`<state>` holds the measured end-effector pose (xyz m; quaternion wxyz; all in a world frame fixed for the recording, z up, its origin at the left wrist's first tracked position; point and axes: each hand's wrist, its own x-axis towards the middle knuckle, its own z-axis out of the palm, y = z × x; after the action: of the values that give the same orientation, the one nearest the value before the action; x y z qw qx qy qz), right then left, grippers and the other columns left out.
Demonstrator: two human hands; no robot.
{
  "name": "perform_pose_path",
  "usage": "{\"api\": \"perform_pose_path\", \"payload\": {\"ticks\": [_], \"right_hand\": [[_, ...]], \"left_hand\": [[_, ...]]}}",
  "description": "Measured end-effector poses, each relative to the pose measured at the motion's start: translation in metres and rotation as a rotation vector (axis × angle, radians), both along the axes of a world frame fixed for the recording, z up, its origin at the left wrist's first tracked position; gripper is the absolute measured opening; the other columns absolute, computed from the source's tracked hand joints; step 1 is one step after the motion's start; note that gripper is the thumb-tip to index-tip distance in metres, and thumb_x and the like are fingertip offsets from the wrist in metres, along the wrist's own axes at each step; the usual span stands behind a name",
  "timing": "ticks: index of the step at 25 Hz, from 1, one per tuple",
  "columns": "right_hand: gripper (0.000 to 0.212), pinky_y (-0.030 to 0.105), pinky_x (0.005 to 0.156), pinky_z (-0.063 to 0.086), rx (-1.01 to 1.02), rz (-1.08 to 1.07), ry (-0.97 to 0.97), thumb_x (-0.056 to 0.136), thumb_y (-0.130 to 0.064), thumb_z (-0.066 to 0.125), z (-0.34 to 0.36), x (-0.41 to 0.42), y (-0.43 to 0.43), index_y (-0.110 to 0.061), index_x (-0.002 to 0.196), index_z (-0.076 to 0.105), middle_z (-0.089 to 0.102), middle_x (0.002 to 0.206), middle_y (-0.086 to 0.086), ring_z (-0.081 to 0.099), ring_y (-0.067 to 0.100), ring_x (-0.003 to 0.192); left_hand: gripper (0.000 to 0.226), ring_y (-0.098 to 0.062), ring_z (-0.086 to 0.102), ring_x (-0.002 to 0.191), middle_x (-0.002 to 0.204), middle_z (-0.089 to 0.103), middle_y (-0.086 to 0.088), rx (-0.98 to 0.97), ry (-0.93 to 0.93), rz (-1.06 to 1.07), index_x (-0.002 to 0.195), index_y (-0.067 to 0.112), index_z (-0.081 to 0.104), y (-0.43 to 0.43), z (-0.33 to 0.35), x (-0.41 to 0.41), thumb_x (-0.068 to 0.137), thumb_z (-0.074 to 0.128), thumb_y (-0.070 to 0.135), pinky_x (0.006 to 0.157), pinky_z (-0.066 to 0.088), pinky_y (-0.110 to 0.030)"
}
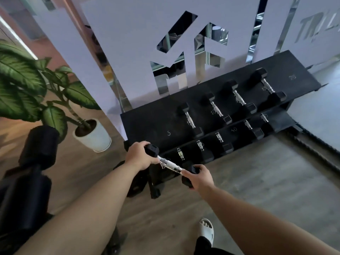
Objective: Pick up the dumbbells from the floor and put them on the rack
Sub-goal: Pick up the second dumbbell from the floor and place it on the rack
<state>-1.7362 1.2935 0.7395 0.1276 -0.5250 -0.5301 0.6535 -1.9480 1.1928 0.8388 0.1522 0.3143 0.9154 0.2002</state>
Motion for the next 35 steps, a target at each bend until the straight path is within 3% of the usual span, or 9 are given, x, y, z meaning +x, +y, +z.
{"api": "perform_pose_path", "payload": {"ticks": [5,7,13,17,19,21,23,28,35], "right_hand": [[0.063,0.05,0.078,0.066,-0.06,-0.057,-0.062,0.067,-0.045,0.091,-0.029,-0.09,0.055,-0.025,0.119,0.061,0.059,0.123,0.006,0.07,0.026,0.101],[0.069,0.05,0.08,0.065,-0.089,-0.064,-0.092,0.069,-0.048,0.089,-0.04,-0.113,0.065,-0.025,0.126,0.059,0.057,0.125,0.007,0.069,0.027,0.102],[0.075,0.048,0.088,0.063,-0.163,-0.204,-0.173,0.076,-0.052,0.083,-0.097,-0.211,0.115,-0.019,0.137,0.054,0.058,0.126,0.007,0.069,0.026,0.099],[0.076,0.038,0.098,0.054,-0.187,-0.299,-0.219,0.082,-0.051,0.08,-0.122,-0.266,0.14,-0.015,0.143,0.051,0.055,0.138,0.011,0.062,0.024,0.111],[0.075,0.038,0.099,0.053,-0.217,-0.328,-0.265,0.086,-0.05,0.077,-0.127,-0.289,0.15,-0.015,0.146,0.048,0.048,0.142,0.011,0.06,0.023,0.105],[0.073,0.032,0.089,0.049,-0.25,-0.354,-0.301,0.09,-0.049,0.073,-0.13,-0.305,0.158,-0.016,0.148,0.044,0.038,0.146,0.01,0.055,0.013,0.084],[0.07,0.029,0.085,0.045,-0.279,-0.366,-0.325,0.094,-0.047,0.07,-0.133,-0.311,0.162,-0.017,0.15,0.041,0.029,0.148,0.009,0.051,0.009,0.077],[0.067,0.037,0.11,0.046,-0.348,-0.292,-0.446,0.099,-0.031,0.065,-0.143,-0.314,0.165,-0.018,0.157,0.033,0.018,0.151,0.013,0.057,0.034,0.119],[0.071,0.043,0.109,0.047,-0.259,-0.005,-0.546,0.1,-0.02,0.06,-0.15,-0.303,0.172,-0.023,0.161,0.025,0.022,0.152,0.014,0.048,0.038,0.13]], "left_hand": [[0.079,-0.016,0.051,0.093,0.106,0.053,0.006,-0.041,0.064,-0.084,0.127,0.028,0.064,0.073,-0.016,-0.089,0.056,0.094,0.044,0.078,0.044,-0.032],[0.075,-0.016,0.052,0.092,0.104,0.053,0.009,-0.1,0.094,-0.139,0.124,0.032,0.064,0.096,-0.019,-0.114,0.057,0.092,0.048,0.074,0.045,-0.033],[0.077,-0.019,0.057,0.103,0.113,0.059,0.006,-0.223,0.142,-0.387,0.129,0.031,0.061,0.209,-0.071,-0.212,0.06,0.092,0.046,0.081,0.051,-0.035],[0.077,-0.021,0.057,0.106,0.117,0.058,0.003,-0.302,0.193,-0.542,0.128,0.031,0.058,0.273,-0.108,-0.262,0.061,0.093,0.044,0.086,0.053,-0.039],[0.077,-0.023,0.057,0.106,0.118,0.058,0.001,-0.331,0.206,-0.599,0.128,0.03,0.058,0.296,-0.125,-0.281,0.061,0.094,0.043,0.084,0.052,-0.04],[0.079,-0.025,0.058,0.109,0.121,0.058,0.0,-0.369,0.189,-0.641,0.13,0.028,0.057,0.314,-0.142,-0.293,0.062,0.094,0.042,0.084,0.052,-0.04],[0.08,-0.025,0.057,0.112,0.124,0.058,0.0,-0.385,0.165,-0.65,0.134,0.027,0.055,0.323,-0.154,-0.3,0.064,0.094,0.039,0.087,0.054,-0.042],[0.061,-0.023,0.056,0.113,0.128,0.053,0.003,-0.364,0.109,-0.79,0.136,0.025,0.056,0.326,-0.188,-0.302,0.082,0.084,0.029,0.085,0.056,-0.04],[0.053,-0.017,0.052,0.088,0.112,0.042,0.0,-0.502,0.187,-0.923,0.124,0.033,0.048,0.338,-0.19,-0.312,0.083,0.081,0.032,0.074,0.056,-0.037]]}}
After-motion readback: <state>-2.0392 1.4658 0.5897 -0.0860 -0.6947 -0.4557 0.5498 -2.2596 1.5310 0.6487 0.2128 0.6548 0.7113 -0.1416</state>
